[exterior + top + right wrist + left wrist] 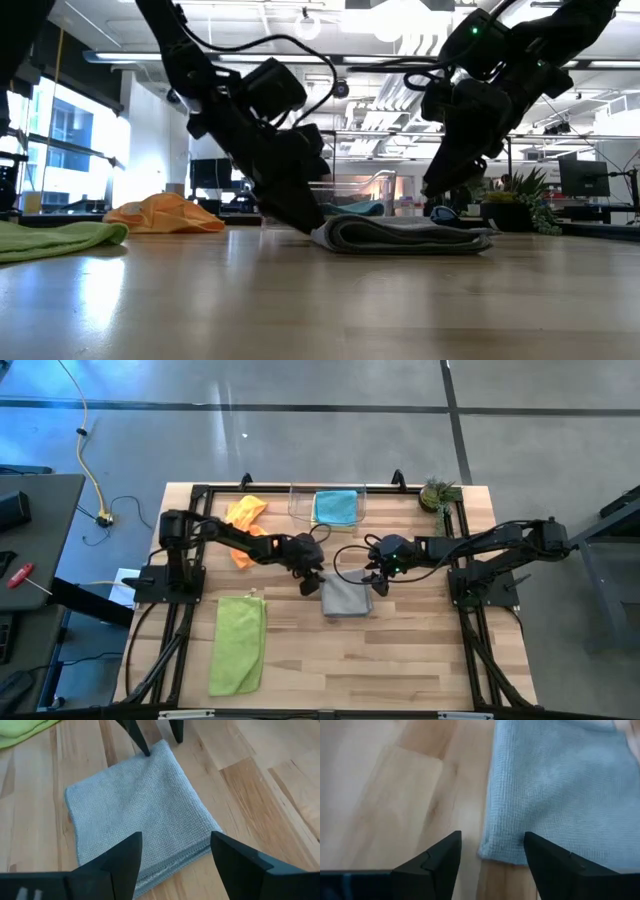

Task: Fold microfiber towels
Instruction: Stack the gray towel on top of the blue towel in the transparent bin

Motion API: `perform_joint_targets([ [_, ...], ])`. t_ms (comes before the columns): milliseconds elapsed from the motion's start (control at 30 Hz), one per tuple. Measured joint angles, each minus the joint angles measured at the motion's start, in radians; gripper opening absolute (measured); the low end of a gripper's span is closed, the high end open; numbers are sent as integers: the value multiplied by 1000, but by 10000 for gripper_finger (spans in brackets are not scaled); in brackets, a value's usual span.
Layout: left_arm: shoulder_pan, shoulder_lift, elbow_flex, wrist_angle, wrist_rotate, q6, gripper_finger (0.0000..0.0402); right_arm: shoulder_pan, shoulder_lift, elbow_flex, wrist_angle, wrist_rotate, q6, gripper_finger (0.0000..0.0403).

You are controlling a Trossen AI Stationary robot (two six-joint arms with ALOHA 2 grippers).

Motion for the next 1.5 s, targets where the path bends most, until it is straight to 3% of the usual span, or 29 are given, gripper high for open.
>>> perform_joint_targets([
  [167, 9, 43, 3, 55, 67, 28, 161, 0, 0, 0, 3, 1, 1, 229],
  [533, -22, 48, 1, 82, 30, 288, 9, 0, 0, 0, 3, 3, -39, 230],
  [800, -141, 14, -1, 160, -280, 579, 5, -5, 0, 0, 33, -46, -112, 273],
  [933, -201, -4, -2, 190, -413, 667, 5, -22, 0, 1, 50, -47, -137, 291],
  [1033, -231, -13, 0, 216, -508, 687, 5, -40, 0, 1, 55, -111, -150, 293],
  [1133, -246, -20, -1, 225, -547, 694, 5, -42, 1, 1, 55, -162, -153, 293],
  [1500, -290, -20, -1, 241, -637, 752, 5, -62, 139, 1, 125, -145, -216, 293],
])
